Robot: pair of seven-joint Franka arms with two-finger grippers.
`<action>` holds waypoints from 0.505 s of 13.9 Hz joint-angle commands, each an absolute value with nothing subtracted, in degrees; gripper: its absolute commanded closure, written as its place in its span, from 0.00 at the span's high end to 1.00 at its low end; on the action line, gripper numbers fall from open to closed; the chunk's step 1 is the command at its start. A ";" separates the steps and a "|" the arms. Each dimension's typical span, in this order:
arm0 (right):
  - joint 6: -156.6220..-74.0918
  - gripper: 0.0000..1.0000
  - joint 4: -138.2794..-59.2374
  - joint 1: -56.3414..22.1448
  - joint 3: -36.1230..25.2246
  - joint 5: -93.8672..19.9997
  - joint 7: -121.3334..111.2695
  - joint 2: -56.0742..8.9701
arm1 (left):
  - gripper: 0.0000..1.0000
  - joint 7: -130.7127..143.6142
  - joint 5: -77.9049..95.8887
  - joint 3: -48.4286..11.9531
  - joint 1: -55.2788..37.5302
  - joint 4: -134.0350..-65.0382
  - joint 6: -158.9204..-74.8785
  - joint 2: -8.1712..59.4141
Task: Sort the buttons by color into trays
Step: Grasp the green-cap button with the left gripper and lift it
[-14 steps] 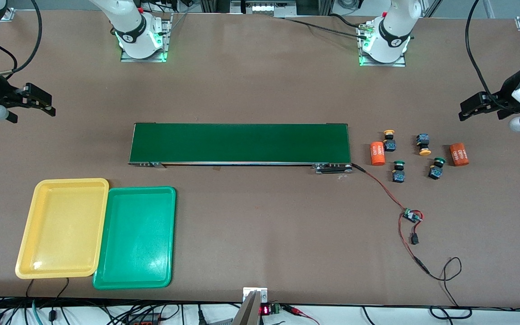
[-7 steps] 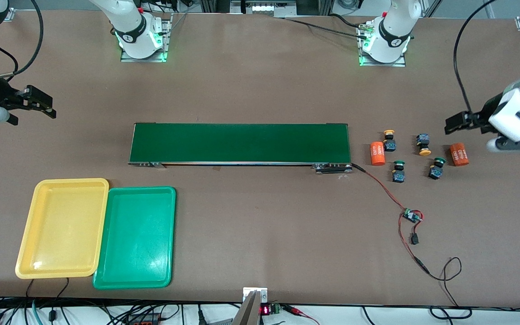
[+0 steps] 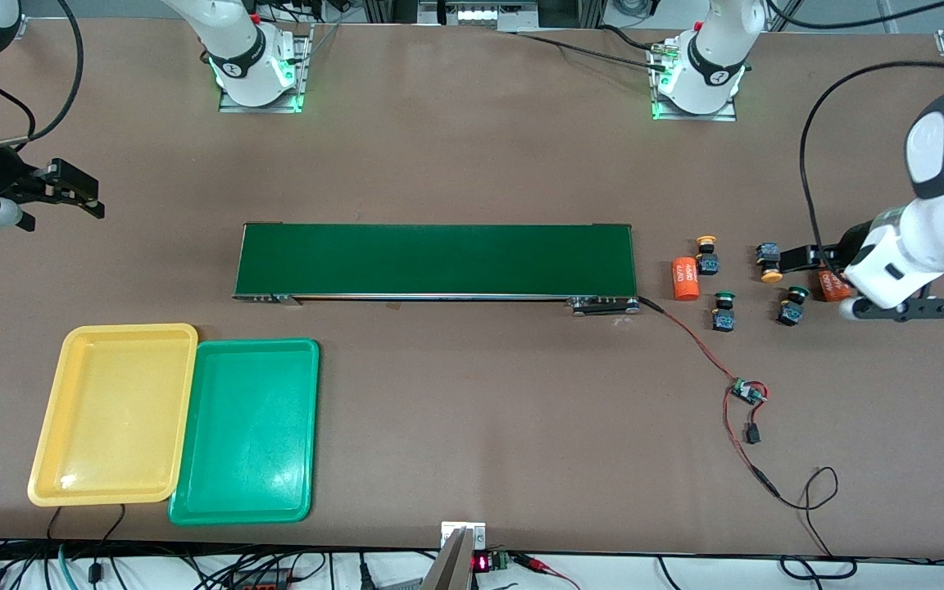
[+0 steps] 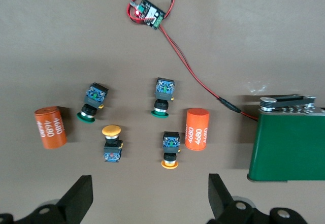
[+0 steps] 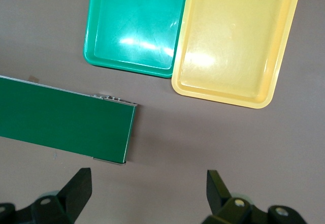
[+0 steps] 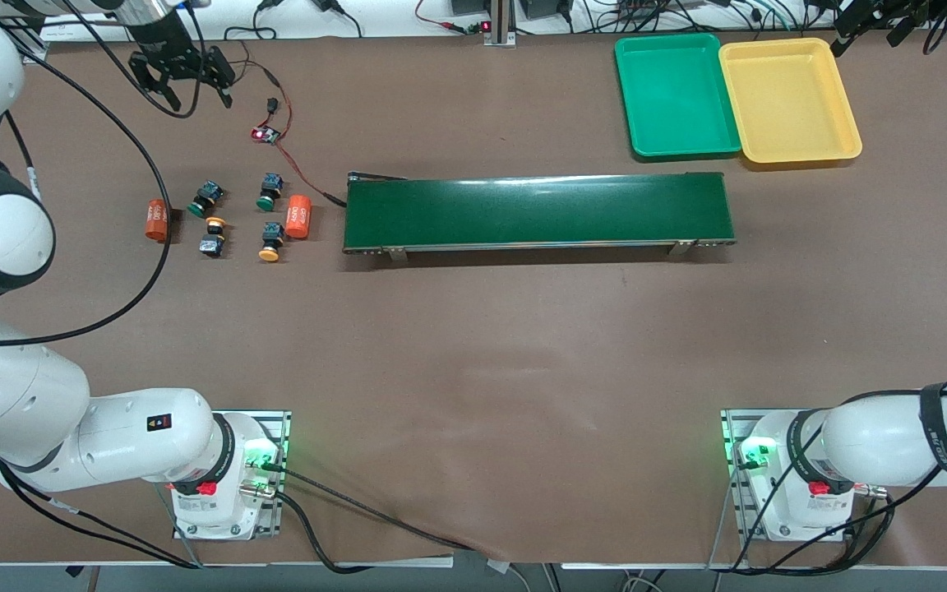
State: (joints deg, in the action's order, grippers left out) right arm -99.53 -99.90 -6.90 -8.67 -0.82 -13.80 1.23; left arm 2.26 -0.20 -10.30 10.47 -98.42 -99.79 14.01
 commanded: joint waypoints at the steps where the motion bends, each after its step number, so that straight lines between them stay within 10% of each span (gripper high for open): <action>1: -98.61 1.00 -98.88 -6.50 -8.44 -0.18 -14.15 1.05 | 1.00 1.67 -0.70 -10.37 10.11 -102.72 -106.14 16.08; 7: -97.82 1.00 -99.14 -8.08 -8.00 1.22 -15.38 1.41 | 1.00 1.76 -0.70 -10.28 8.53 -110.39 -118.11 18.62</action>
